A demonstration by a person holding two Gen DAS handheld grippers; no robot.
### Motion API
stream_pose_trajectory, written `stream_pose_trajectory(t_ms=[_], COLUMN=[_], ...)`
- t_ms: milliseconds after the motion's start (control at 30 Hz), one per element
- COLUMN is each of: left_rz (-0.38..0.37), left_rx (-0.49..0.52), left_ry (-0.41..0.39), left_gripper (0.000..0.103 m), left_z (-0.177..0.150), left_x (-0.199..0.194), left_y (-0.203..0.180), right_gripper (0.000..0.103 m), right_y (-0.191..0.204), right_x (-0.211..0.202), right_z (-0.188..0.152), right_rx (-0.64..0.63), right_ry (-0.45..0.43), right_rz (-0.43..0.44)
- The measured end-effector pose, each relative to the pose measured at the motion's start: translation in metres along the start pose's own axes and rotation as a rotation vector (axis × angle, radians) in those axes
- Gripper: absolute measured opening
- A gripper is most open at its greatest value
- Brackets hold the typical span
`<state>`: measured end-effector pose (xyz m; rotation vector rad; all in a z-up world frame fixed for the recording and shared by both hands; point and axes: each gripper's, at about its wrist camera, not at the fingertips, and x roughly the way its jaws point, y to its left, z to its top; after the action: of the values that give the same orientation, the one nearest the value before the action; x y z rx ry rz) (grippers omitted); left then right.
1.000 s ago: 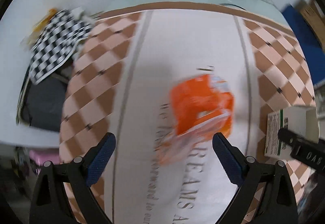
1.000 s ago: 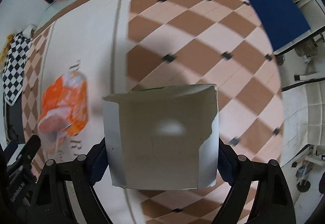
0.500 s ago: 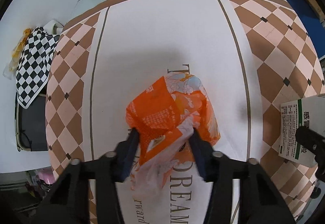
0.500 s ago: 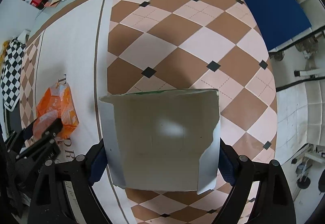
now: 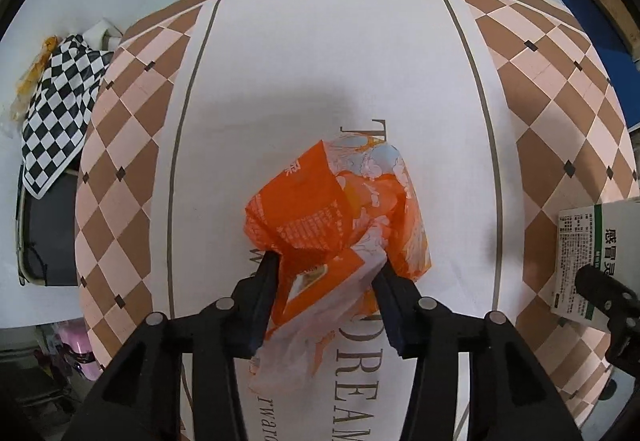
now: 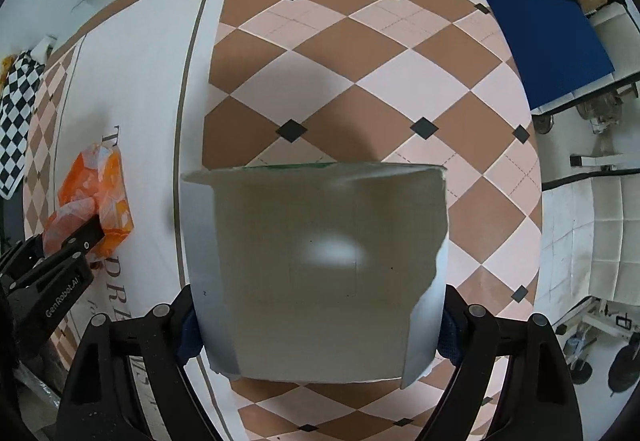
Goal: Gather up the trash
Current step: 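Carry the white box and orange bag to the trash bin and release both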
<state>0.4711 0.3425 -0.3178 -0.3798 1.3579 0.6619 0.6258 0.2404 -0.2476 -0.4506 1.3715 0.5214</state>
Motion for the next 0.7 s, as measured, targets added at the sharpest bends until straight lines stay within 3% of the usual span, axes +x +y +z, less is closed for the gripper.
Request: stream_pose_trajectory(t_ms=[233,467,700], left_rz=[0.038,0.04,-0.034], left_rx=[-0.011,-0.082,-0.134], left_ry=[-0.048,-0.122,-0.208], left_gripper=[0.026,0.023,0.023], left_z=[-0.01,-0.034,-0.107], left_x=[-0.009,-0.041,-0.099], left_y=[0.007,0.015,0.022], right_gripper=[0.087,0.086,0.086], right_y=[-0.005,-0.008,0.0], right_x=[-0.004,-0.029,-0.077], right_z=[-0.012,-0.042,-0.107], right_rx=[-0.007,-0.024,-0.047], right_ry=[-0.048,-0.141,-0.234], right_rz=[0.008,0.018,0.07])
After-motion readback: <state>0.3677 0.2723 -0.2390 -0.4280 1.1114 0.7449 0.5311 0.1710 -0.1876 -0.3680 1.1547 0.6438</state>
